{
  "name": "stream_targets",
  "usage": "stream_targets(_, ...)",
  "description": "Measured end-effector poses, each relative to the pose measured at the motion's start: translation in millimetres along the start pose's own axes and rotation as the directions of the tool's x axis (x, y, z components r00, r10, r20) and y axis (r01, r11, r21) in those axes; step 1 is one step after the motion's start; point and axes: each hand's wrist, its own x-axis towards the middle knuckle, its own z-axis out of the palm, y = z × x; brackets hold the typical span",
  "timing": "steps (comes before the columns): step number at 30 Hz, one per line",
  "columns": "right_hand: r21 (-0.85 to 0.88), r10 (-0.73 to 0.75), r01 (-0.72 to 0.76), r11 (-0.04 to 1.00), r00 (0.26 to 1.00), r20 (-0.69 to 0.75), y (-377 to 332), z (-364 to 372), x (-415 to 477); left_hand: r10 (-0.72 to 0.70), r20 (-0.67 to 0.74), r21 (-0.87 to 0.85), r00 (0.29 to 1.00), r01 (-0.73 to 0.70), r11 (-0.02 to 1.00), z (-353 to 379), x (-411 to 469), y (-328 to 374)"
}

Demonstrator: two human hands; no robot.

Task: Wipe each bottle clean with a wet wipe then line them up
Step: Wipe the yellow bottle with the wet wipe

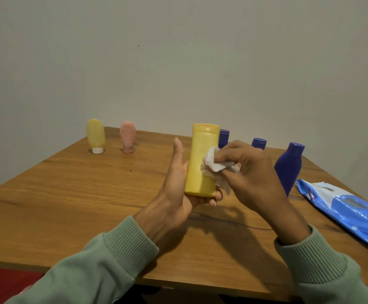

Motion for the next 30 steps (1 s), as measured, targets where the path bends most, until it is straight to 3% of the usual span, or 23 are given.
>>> stream_targets(2,-0.020,0.018,-0.015,1.000,0.989,0.144,-0.9,-1.9,0.3,-0.003,-0.015,-0.003,1.000,0.003,1.000,-2.0,0.4,0.6)
stream_targets(4,-0.010,0.021,-0.020,1.000,0.983,0.181,2.1,-5.0,1.6,-0.016,-0.015,0.022,1.000,0.017,1.000,-1.6,-0.2,-0.5)
stream_targets(8,0.073,0.039,-0.035,0.997,0.998,-0.055,12.0,-6.7,3.3,-0.061,0.020,0.125,0.998,0.058,0.991,3.4,-1.9,-3.7)
stream_targets(13,-0.007,0.026,-0.029,1.000,0.964,-0.266,17.2,-3.6,2.6,-0.099,0.035,0.202,0.994,0.090,0.975,6.0,-4.1,-6.6)
stream_targets(19,-0.013,-0.047,0.047,0.999,0.999,0.011,5.0,-1.9,-0.6,-0.068,0.059,0.224,0.996,0.053,0.973,4.7,-4.1,-6.2)
stream_targets(24,-0.033,-0.071,0.065,0.997,0.975,-0.213,8.0,-0.5,0.2,-0.053,0.089,0.278,0.995,0.026,0.960,8.7,-7.4,-7.5)
stream_targets(28,-0.044,-0.135,0.133,0.990,0.990,-0.041,3.8,1.6,-1.0,-0.019,0.068,0.330,0.997,-0.005,0.944,8.4,-8.5,-7.9)
stream_targets(30,-0.033,-0.123,0.122,0.992,0.990,-0.062,5.1,-2.8,0.5,0.000,0.061,0.374,0.998,-0.023,0.927,9.1,-9.4,-7.9)
